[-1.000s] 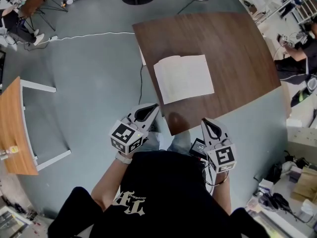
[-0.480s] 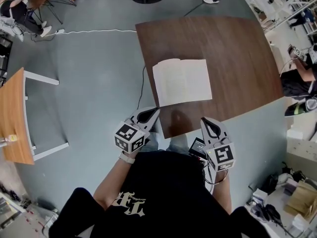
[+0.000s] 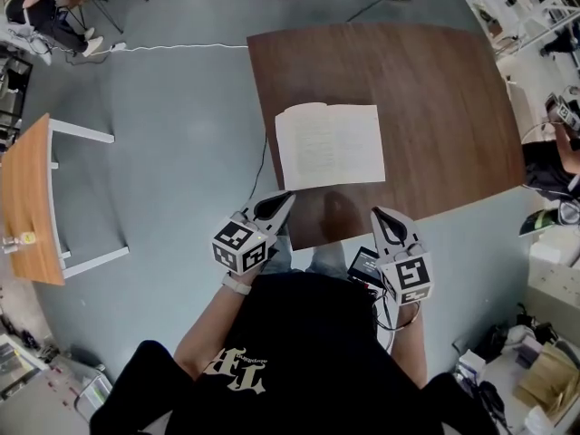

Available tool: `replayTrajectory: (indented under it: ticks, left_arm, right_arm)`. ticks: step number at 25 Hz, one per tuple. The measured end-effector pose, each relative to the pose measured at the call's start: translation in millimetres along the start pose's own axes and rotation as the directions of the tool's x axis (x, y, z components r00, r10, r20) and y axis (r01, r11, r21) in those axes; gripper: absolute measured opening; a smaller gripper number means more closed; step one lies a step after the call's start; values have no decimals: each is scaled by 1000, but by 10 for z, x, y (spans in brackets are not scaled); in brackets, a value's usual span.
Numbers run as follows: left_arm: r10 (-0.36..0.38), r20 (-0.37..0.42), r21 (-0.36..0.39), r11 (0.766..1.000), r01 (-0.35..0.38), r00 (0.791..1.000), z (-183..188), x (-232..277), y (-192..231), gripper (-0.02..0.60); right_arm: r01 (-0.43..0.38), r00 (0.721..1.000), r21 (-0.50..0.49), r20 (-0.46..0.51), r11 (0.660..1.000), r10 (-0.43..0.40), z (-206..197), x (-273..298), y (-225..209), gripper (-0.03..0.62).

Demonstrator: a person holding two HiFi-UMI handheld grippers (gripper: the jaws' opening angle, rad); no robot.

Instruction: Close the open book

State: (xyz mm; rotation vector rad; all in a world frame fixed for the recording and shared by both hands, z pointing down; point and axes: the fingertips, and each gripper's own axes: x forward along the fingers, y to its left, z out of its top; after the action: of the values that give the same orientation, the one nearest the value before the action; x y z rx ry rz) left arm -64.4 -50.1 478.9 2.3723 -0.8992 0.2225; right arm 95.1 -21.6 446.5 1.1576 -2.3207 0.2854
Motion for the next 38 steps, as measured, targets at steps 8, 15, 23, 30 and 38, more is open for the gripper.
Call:
replayTrajectory:
  ticks: [8,15,23,30,38]
  left_arm:
    - [22,-4,-46,999,-22,1000,14,159,-53,5]
    - [37,-13,-68,997,-38,999,4,321,-111,5]
    - [37,8,-170,985,-35,999,-89,556,-187,5]
    - [73,-21,-276,958,-76,997,-468,734,3,5]
    - [114,-32,-438,892,-116,993,-880,852,183,5]
  right_arm:
    - [-21,1000,22,7,1000,21,-87,55,-230,-12]
    - [-23,1000,-11,20,1000,23,-39,40,-478,-12]
    - [-7,1000,-7,1,1000,7,-195,-10,-876,-12]
    - [-17,1000,-16,-12,1000,17,-270,22,-1061,-12]
    - [-103,994,-67,-41,992,100,-362,288,-1055,-12]
